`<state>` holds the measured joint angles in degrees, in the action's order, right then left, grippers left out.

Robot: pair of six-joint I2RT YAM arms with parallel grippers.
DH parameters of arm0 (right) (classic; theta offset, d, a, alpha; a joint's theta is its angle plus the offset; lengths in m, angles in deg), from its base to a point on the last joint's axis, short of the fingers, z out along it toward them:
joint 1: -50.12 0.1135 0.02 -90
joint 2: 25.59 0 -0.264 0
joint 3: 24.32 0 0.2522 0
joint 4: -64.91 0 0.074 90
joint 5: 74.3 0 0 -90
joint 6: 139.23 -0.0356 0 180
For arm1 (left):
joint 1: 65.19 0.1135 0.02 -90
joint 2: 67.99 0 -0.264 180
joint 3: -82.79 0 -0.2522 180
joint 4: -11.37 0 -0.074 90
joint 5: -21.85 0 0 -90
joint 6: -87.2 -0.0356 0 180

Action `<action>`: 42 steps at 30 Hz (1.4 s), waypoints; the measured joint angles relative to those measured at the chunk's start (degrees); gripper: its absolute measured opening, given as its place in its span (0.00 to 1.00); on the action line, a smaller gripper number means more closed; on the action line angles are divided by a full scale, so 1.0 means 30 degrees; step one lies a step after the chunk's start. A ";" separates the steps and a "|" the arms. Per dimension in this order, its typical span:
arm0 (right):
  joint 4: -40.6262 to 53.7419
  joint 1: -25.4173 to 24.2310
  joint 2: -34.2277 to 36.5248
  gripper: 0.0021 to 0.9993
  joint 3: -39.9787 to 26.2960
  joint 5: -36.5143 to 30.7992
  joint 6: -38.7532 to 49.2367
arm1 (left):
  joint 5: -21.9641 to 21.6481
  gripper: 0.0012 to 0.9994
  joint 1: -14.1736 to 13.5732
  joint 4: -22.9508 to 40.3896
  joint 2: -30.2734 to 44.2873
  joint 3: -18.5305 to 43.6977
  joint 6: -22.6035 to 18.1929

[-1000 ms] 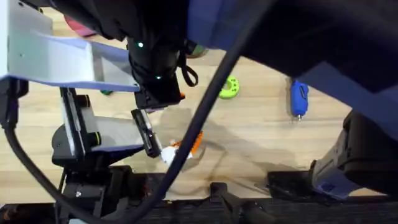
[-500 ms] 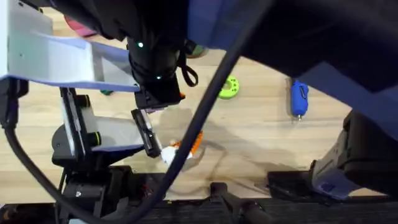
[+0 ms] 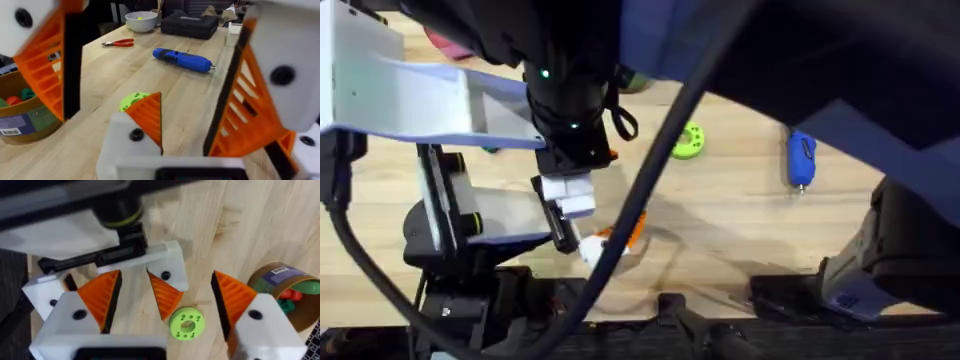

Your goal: Pick up the gripper from the table and insert it into the empty holder that is missing its gripper. Then pick up a screw, insert it into the mounting hole, and use the screwdriver to tighten it. Finally, clean up the table by picking up the vegetable and placing it into the bucket.

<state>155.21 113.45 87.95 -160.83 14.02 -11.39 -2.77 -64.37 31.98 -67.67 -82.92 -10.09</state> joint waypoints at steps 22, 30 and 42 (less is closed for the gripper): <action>0.0062 -0.1886 -0.1614 0.99 -0.0004 0.0004 -0.4516 | 0.0005 0.99 0.0000 0.0000 0.0000 0.0000 0.0000; -0.0070 -0.4342 -0.4193 0.99 0.0936 0.0011 -0.7512 | 0.0001 0.99 0.0000 0.0000 0.0000 0.0000 -0.0007; -0.3016 -0.9850 -1.0705 0.99 1.0929 0.0011 -1.2670 | 0.0000 0.99 0.0000 0.0000 0.0000 0.0000 0.0000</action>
<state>146.17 83.90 55.83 -128.04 14.05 -49.40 -2.77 -64.37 31.98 -67.67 -82.92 -10.09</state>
